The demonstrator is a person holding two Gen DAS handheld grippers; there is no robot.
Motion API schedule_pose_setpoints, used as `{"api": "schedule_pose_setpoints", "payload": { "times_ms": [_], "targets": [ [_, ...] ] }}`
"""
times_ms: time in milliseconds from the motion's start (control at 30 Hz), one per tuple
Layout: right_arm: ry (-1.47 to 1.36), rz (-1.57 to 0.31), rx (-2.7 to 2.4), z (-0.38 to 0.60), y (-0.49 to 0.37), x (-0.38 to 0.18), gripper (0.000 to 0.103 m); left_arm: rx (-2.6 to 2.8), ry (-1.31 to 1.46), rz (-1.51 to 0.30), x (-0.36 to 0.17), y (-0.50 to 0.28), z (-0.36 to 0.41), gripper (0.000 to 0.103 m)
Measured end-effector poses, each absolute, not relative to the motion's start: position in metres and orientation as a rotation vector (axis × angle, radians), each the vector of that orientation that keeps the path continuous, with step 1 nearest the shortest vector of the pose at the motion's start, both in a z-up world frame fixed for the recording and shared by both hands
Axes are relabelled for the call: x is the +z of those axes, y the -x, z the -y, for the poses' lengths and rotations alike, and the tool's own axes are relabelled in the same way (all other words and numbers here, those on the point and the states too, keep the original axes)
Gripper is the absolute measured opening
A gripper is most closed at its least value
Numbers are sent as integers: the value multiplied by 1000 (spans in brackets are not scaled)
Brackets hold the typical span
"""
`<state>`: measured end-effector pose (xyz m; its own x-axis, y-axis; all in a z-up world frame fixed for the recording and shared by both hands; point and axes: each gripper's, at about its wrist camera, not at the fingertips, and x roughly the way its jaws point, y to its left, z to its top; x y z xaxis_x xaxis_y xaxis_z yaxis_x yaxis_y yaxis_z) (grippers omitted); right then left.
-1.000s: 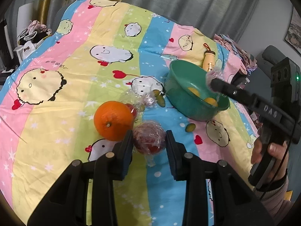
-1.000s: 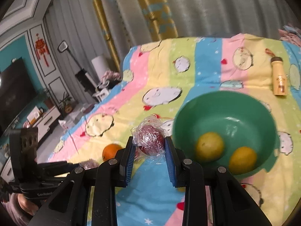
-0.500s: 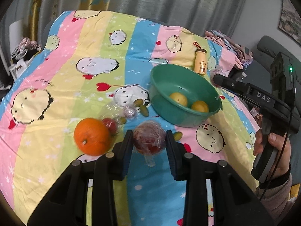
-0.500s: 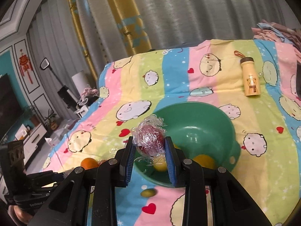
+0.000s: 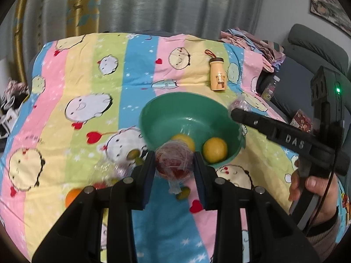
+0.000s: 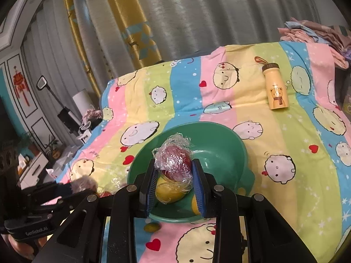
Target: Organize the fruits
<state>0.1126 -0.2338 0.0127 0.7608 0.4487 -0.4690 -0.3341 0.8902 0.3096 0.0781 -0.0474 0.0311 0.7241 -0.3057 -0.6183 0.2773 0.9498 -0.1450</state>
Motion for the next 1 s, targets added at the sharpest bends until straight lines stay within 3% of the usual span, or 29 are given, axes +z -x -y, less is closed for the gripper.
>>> {"api": "schedule_pose_setpoints", "payload": {
  "times_ms": [900, 1000],
  "targets": [
    [-129, -667, 343, 219, -140, -14, 33, -301, -106, -830, 14, -165, 94, 34],
    [-123, -690, 319, 218, -143, -18, 33, -280, -103, -840, 11, -167, 91, 47]
  ]
}}
